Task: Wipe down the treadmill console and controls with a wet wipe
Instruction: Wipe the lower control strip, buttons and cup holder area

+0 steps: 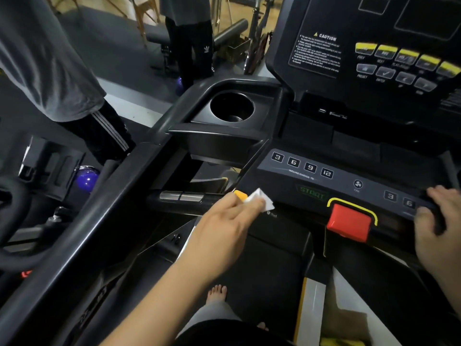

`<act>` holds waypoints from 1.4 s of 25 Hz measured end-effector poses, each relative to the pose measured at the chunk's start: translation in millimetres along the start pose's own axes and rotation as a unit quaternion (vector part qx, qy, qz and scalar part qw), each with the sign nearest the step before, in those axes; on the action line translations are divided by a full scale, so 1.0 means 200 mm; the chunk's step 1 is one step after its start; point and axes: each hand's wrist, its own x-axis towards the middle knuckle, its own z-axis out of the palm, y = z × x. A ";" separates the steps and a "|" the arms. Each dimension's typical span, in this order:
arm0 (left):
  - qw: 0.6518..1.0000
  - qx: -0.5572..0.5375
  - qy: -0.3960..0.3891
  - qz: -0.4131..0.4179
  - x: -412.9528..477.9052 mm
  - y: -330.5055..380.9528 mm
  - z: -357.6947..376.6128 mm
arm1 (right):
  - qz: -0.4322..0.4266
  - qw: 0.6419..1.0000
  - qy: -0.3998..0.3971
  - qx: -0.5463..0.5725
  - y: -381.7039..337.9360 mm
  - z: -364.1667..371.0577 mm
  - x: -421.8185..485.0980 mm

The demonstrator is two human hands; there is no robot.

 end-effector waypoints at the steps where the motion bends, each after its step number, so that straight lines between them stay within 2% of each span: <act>1: 1.000 -0.001 0.011 0.002 -0.01 -0.01 0.00 | -0.003 1.000 0.006 0.000 -0.02 -0.01 0.00; 7: 0.994 0.040 0.036 -0.097 0.23 0.01 0.00 | -0.014 1.000 0.011 -0.019 -0.08 -0.05 -0.01; 12: 0.997 0.062 0.031 0.041 0.15 -0.05 0.03 | -0.021 1.000 0.010 -0.006 -0.14 -0.08 -0.02; 18: 0.997 0.067 0.041 -0.006 0.36 -0.08 0.04 | -0.013 1.000 -0.002 -0.018 -0.19 -0.13 -0.03; 20: 0.998 0.058 0.013 0.033 0.26 -0.05 0.04 | -0.015 1.000 0.003 -0.007 -0.20 -0.14 -0.04; 23: 0.995 0.035 0.018 0.093 0.16 -0.05 0.04 | -0.020 1.000 0.004 -0.011 -0.23 -0.15 -0.04; 27: 0.999 0.038 0.020 0.024 0.29 0.04 0.10 | -0.013 1.000 0.003 -0.006 -0.23 -0.15 -0.03; 30: 0.998 0.032 -0.020 0.055 0.24 0.12 0.15 | -0.011 1.000 0.009 -0.003 -0.23 -0.15 -0.04; 31: 0.998 0.041 -0.013 0.053 0.24 0.09 0.14 | -0.010 1.000 0.008 -0.003 -0.24 -0.16 -0.04; 35: 0.995 0.083 0.039 -0.047 0.35 -0.04 0.06 | -0.015 1.000 -0.002 -0.019 -0.26 -0.17 -0.04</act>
